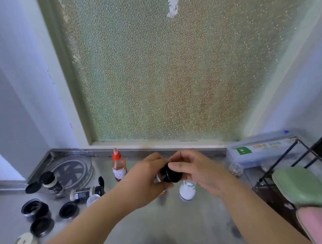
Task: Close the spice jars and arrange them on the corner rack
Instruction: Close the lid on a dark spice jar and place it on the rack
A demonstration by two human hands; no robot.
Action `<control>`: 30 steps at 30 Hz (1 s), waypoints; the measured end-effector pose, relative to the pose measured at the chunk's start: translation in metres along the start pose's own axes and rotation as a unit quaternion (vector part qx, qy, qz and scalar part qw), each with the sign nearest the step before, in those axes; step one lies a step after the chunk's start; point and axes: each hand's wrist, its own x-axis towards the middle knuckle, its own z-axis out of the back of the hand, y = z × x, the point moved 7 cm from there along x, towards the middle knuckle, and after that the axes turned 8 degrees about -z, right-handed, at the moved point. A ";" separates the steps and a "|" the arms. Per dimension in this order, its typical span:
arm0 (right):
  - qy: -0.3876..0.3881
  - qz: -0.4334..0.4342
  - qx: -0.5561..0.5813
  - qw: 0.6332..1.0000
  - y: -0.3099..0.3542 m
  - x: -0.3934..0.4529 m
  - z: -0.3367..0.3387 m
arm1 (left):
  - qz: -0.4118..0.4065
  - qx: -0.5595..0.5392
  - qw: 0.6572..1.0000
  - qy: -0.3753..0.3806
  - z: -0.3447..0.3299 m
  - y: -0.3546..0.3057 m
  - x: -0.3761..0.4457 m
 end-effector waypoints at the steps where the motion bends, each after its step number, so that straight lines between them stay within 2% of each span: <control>1: -0.002 0.009 0.007 1.000 0.000 -0.001 0.001 | -0.002 0.003 1.000 0.000 0.001 -0.001 0.001; 11: 0.031 -0.002 0.064 0.997 0.014 -0.010 0.002 | -0.010 0.031 0.999 -0.006 0.007 -0.017 0.008; 16: -0.080 0.094 -0.071 0.990 0.022 -0.008 0.008 | 0.030 0.045 0.998 -0.010 0.008 -0.009 0.012; 18: -0.074 0.144 -0.143 0.976 0.029 -0.012 0.008 | 0.051 0.040 0.998 -0.019 0.012 -0.003 0.012; 20: -0.040 0.150 -0.212 0.965 0.035 -0.018 0.003 | 0.049 0.034 0.997 -0.041 0.020 -0.002 0.013; 23: -0.052 0.151 -0.306 0.939 0.038 -0.020 -0.001 | 0.042 0.066 0.995 -0.053 0.025 -0.009 0.014; 27: -0.058 0.169 -0.251 0.951 0.037 -0.018 0.003 | 0.038 0.080 0.990 -0.105 0.028 -0.005 0.007; 30: -0.058 0.187 -0.197 0.961 0.036 -0.018 0.007 | 0.060 0.199 0.971 -0.117 0.031 0.004 0.003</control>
